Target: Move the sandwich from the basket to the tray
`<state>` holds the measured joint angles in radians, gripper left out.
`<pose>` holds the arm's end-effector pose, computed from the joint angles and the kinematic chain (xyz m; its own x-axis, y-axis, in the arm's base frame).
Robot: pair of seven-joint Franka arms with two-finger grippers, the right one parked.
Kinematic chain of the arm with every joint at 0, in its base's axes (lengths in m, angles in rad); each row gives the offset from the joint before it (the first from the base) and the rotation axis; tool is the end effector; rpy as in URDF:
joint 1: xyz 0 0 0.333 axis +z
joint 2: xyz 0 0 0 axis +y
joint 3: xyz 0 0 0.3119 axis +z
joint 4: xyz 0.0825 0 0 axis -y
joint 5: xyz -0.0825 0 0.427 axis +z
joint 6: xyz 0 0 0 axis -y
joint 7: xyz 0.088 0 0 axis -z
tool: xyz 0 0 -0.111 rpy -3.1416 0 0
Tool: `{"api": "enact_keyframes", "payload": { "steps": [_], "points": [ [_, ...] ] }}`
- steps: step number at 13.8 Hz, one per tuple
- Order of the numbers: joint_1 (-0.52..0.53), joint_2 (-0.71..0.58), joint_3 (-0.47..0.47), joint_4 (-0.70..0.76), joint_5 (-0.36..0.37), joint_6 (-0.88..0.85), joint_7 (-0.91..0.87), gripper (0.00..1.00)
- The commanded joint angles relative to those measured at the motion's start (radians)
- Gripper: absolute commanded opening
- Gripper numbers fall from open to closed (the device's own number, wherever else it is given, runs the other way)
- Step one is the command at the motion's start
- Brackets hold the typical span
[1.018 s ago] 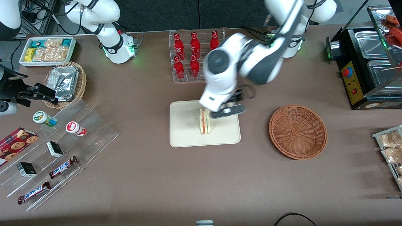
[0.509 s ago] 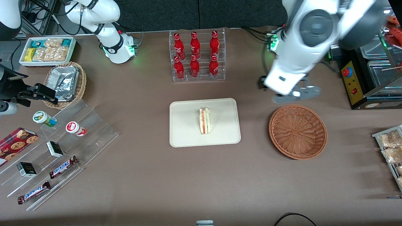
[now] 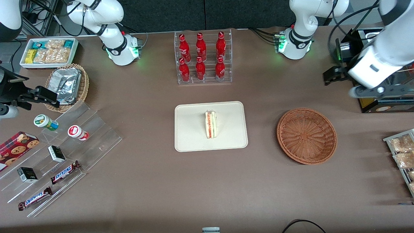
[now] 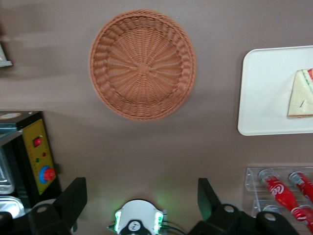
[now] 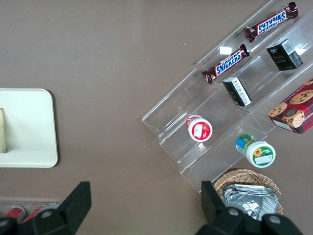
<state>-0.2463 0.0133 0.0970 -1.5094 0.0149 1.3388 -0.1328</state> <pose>0.5692 -0.0841 0.6215 0.9838 -0.0104 -0.1790 -0.0179 -0.9990 -0.0402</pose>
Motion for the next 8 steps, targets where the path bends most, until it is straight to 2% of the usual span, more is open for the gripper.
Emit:
{"api": "enact_keyframes", "payload": {
  "steps": [1,5,8],
  "points": [
    [0.041,-0.022,-0.014,-0.035,0.040,0.011,0.077,1.00],
    [0.099,0.011,-0.014,-0.018,0.030,0.033,0.148,1.00],
    [0.099,0.043,-0.014,-0.002,0.030,0.060,0.148,1.00]
  ]
}}
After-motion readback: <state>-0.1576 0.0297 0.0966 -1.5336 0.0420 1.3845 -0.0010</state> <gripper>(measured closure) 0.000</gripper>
